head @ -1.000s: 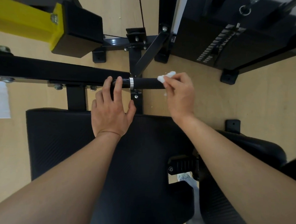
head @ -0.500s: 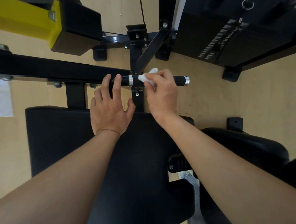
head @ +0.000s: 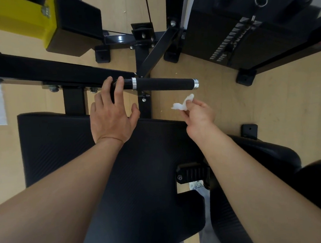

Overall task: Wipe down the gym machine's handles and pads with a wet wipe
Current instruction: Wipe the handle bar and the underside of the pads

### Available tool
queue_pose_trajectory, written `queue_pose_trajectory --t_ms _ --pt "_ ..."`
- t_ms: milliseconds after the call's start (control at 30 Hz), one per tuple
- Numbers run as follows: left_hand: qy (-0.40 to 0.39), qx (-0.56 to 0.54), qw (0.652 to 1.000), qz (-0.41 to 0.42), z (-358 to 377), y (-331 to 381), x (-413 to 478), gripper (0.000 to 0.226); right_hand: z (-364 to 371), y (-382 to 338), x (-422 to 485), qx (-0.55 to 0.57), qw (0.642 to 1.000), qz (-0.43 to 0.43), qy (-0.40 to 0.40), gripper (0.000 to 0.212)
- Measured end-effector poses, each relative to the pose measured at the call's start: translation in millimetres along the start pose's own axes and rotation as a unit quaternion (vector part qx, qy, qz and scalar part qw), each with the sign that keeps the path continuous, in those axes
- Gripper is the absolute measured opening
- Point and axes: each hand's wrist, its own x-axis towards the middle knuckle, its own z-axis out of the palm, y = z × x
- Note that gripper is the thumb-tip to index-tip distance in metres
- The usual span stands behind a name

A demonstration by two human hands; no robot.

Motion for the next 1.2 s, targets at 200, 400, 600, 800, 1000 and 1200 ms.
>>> queue_pose_trajectory --t_ms 200,400,600,800,1000,1200 --pt "0.001 0.003 1.0 -0.001 1 0 0 0.072 9 -20 -15 0.256 0.948 0.137 -0.131 0.021" --pt "-0.001 0.004 1.0 -0.001 0 0 0 0.073 12 -18 -26 0.297 0.903 0.201 -0.237 0.045" --pt "-0.002 0.007 1.0 0.0 -1 0 0 0.073 31 -8 -33 0.275 0.886 0.222 -0.301 0.06" --pt "-0.007 0.007 1.0 0.002 0 0 0 0.073 20 -17 -24 0.316 0.9 0.196 -0.229 0.056" --pt "-0.006 0.004 1.0 0.003 -1 -1 0 0.074 54 7 -46 0.317 0.876 0.216 -0.292 0.06" --pt "-0.011 0.005 1.0 0.005 -1 0 0 0.075 45 0 -36 0.343 0.868 0.223 -0.281 0.061"
